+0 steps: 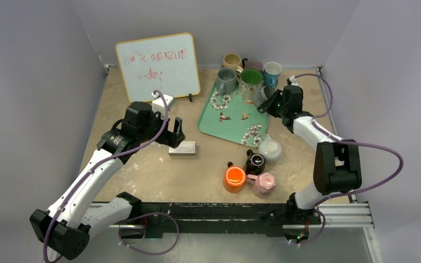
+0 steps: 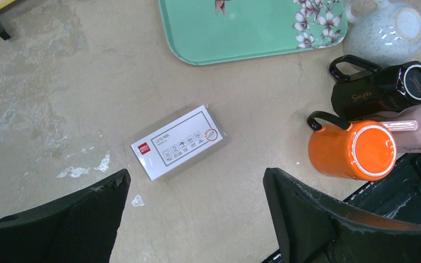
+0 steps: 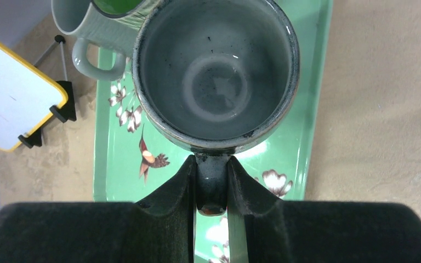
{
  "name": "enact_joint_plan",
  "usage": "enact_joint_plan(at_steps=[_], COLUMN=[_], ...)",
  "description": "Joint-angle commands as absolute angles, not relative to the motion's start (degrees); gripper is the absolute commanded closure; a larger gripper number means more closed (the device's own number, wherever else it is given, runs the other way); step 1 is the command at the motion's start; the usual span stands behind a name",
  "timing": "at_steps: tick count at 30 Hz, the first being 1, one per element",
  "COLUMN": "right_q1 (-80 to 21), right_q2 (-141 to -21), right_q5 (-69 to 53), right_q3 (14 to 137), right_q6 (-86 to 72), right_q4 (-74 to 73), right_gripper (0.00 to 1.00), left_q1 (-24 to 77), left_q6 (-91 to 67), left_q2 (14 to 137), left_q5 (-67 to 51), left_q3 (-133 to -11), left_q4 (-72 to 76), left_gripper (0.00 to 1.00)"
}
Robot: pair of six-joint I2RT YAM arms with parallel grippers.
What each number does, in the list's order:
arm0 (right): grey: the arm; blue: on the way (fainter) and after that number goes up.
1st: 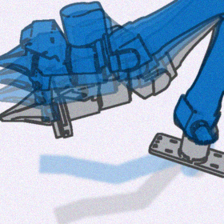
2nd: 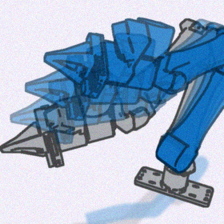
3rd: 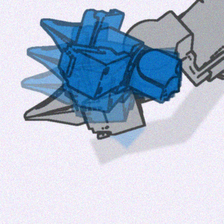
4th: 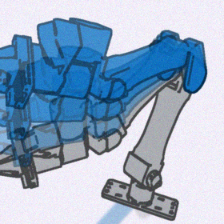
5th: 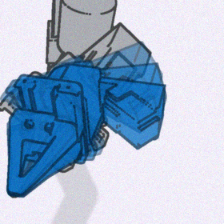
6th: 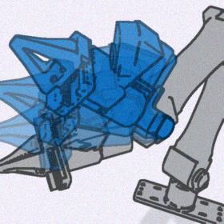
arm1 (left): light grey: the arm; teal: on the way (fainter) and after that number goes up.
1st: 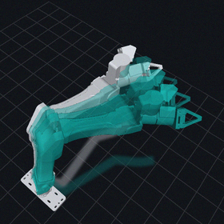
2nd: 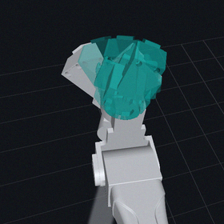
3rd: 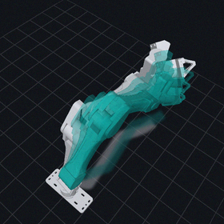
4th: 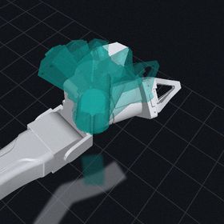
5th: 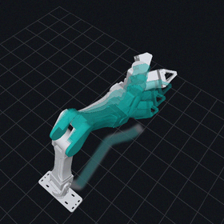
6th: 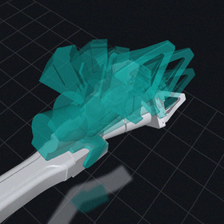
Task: Turn the mug right side up
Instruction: Turn over the cup at the center of the board, then place the cup on the tray.
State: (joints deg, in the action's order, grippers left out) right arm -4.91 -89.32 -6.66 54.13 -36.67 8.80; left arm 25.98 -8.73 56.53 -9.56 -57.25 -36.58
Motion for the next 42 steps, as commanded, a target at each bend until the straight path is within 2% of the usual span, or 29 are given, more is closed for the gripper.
enact_joint_plan(at_steps=[1,14,22,34,42], right_q1=[-7.55,-8.24,-9.00,-12.39,-14.22], right_q2=[-87.76,-88.13,-93.42,-100.86,-103.72], right_q5=[1.70,8.85,11.15,19.49,18.72], right_q3=[59.57,61.86,65.45,75.58,76.82], right_q6=[-32.38,-28.67,-27.49,-21.45,-21.58], right_q4=[12.60,8.62,9.83,4.17,4.04], right_gripper=[1.00,1.00,1.00,1.00,1.00], left_q1=[25.75,25.75,25.75,25.75,25.75], left_q6=[-7.99,-8.33,-8.48,-8.53,-8.61], left_q2=[54.94,55.20,55.03,54.55,54.84], left_q5=[-9.41,-9.87,-9.93,-10.68,-10.68], left_q3=[-57.51,-57.45,-57.20,-57.28,-57.23], left_q4=[-35.48,-35.42,-35.51,-35.51,-35.59], left_gripper=[0.09,0.09,0.09,0.09,0.09])
